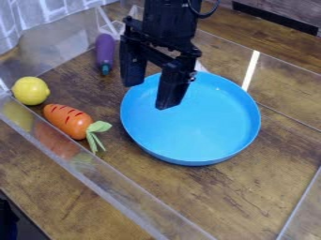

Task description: Move the carrot to the right side

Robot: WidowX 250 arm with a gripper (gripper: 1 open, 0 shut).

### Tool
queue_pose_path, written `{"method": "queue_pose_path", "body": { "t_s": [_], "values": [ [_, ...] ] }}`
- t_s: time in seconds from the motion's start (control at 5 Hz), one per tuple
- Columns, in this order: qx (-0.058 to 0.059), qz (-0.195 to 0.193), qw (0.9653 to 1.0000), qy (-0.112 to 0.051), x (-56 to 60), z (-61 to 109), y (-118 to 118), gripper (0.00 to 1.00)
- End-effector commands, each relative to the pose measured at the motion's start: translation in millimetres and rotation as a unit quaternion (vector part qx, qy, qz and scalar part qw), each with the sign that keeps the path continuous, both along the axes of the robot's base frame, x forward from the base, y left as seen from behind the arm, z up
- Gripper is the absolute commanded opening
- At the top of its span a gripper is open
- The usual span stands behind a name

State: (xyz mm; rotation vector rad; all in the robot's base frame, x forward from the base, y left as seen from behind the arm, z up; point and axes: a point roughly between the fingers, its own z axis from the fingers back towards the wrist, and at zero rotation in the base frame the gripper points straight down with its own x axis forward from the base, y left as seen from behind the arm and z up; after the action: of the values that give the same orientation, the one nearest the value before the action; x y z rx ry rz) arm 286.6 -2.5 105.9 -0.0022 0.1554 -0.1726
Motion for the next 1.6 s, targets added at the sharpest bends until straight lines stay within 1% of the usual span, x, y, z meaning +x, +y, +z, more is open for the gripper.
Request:
{"method": "queue_pose_path", "body": {
  "t_s": [0.0, 0.2, 0.4, 0.6, 0.8, 1.0, 1.2, 1.4],
  "values": [
    [-0.001, -0.024, 0.9997, -0.008, 1.8, 2.7, 7, 1.00],
    [0.000, -0.066, 0.9978, 0.000, 0.3, -1.9, 14, 1.00],
    [0.000, -0.099, 0.9951, 0.007, -1.2, -6.2, 21, 1.00],
    [0.000, -0.136, 0.9906, 0.014, -2.9, -9.9, 28, 1.00],
    [-0.001, -0.162, 0.9866, 0.020, -4.5, -13.5, 33, 1.00],
    [-0.001, -0.190, 0.9815, 0.024, -7.4, -15.2, 41, 1.00],
    [0.001, -0.223, 0.9745, 0.029, -11.0, -16.7, 52, 1.00],
    [0.003, -0.247, 0.9684, 0.033, -14.7, -18.1, 62, 1.00]
  ]
}}
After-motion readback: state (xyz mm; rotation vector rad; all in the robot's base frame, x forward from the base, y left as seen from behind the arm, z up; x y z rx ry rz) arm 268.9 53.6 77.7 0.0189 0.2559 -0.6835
